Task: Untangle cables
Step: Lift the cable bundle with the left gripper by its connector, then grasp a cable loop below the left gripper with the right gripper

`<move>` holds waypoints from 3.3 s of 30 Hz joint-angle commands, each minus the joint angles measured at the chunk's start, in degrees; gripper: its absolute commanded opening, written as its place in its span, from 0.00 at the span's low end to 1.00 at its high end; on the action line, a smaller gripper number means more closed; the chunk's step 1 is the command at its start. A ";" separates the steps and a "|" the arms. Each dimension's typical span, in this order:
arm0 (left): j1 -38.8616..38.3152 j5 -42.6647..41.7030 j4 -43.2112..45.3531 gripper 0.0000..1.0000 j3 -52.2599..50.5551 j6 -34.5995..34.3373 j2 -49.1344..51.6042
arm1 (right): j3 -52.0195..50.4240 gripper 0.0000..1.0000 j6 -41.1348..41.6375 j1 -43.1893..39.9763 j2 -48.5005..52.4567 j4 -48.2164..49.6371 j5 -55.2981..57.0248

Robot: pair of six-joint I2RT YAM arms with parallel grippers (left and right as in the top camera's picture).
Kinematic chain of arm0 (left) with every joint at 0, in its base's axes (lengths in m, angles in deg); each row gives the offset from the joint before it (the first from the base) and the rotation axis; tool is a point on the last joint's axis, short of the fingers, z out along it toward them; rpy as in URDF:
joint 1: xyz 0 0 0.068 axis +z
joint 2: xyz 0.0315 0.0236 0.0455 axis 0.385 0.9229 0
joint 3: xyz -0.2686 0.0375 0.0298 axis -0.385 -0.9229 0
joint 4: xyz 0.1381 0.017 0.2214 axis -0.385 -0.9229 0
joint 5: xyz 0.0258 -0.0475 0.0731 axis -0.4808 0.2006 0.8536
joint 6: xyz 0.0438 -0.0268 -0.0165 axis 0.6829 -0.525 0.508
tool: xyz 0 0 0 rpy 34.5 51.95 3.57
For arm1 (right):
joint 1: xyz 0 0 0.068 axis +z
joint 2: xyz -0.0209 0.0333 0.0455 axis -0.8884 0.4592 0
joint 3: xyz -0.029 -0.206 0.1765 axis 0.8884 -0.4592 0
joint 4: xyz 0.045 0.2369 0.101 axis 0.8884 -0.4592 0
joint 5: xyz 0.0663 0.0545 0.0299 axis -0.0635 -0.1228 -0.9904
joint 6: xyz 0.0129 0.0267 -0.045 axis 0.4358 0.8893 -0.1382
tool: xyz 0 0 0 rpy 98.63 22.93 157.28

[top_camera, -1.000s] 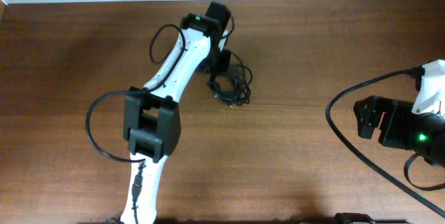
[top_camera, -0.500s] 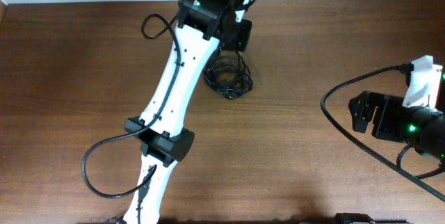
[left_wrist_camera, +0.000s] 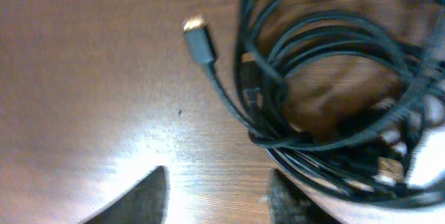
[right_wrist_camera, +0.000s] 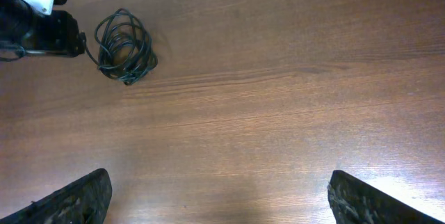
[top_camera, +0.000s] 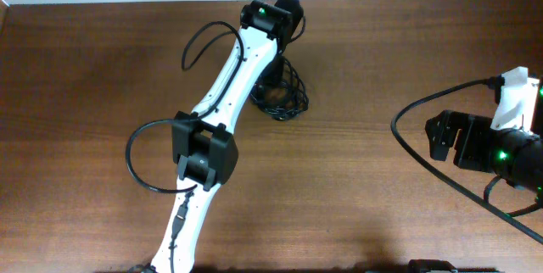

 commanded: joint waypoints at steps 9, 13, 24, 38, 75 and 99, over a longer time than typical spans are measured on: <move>0.33 4.13 11.69 0.38 -7.06 -29.03 0.48 | -0.31 0.99 -0.68 -0.15 0.11 -0.79 0.52; 1.46 4.50 12.96 0.40 -10.84 -29.44 0.48 | -0.28 0.99 -0.68 -0.15 0.11 -0.83 0.52; 1.97 4.52 15.91 0.32 -15.45 -29.44 0.52 | -0.31 0.99 -0.68 -0.15 0.11 -0.85 0.52; -2.49 2.49 11.89 0.00 -2.49 -8.63 -25.70 | -0.31 0.99 -0.68 -0.15 0.28 -0.31 0.52; -8.07 4.52 11.72 0.00 -0.57 -2.56 -52.46 | -17.75 0.82 -1.09 51.74 16.37 46.10 11.91; -8.07 4.31 14.10 0.00 -0.57 -2.56 -52.59 | -17.81 0.50 -1.11 52.85 17.35 46.69 10.58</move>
